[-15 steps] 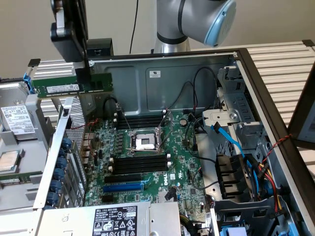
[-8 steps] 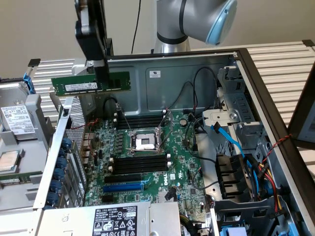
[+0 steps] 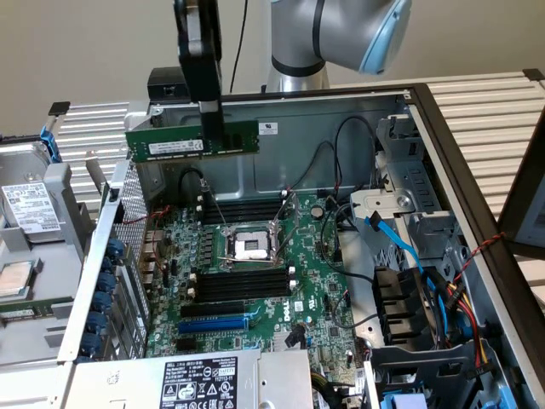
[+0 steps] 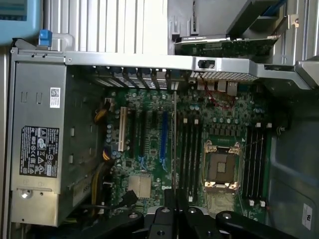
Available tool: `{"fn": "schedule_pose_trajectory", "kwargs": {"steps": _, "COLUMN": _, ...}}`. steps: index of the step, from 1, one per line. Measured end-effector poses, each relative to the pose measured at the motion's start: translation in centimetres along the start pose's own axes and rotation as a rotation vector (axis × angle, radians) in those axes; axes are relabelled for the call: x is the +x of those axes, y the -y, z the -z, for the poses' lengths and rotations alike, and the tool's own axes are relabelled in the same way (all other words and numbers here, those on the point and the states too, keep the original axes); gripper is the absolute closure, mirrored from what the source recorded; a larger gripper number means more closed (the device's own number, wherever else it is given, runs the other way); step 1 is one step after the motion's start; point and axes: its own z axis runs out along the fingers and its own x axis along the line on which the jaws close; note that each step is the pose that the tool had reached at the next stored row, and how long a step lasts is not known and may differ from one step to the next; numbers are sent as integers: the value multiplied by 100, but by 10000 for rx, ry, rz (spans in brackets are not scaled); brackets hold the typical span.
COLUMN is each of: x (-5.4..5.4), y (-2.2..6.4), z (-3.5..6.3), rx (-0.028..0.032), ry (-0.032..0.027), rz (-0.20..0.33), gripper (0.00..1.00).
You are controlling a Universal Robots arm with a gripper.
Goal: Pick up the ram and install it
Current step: 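Pick up the ram and move it above insertion slot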
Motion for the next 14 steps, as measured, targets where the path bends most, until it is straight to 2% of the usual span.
{"fn": "schedule_pose_trajectory", "kwargs": {"steps": 4, "x": -7, "y": 156, "z": -2, "rx": 0, "ry": 0, "rz": 0, "gripper": 88}}
{"fn": "schedule_pose_trajectory", "kwargs": {"steps": 8, "x": -38, "y": 243, "z": -4, "rx": -14, "ry": 4, "rz": -2, "gripper": 88}}
{"fn": "schedule_pose_trajectory", "kwargs": {"steps": 14, "x": -134, "y": 306, "z": -18, "rx": -147, "ry": 87, "rz": 4, "gripper": 88}}
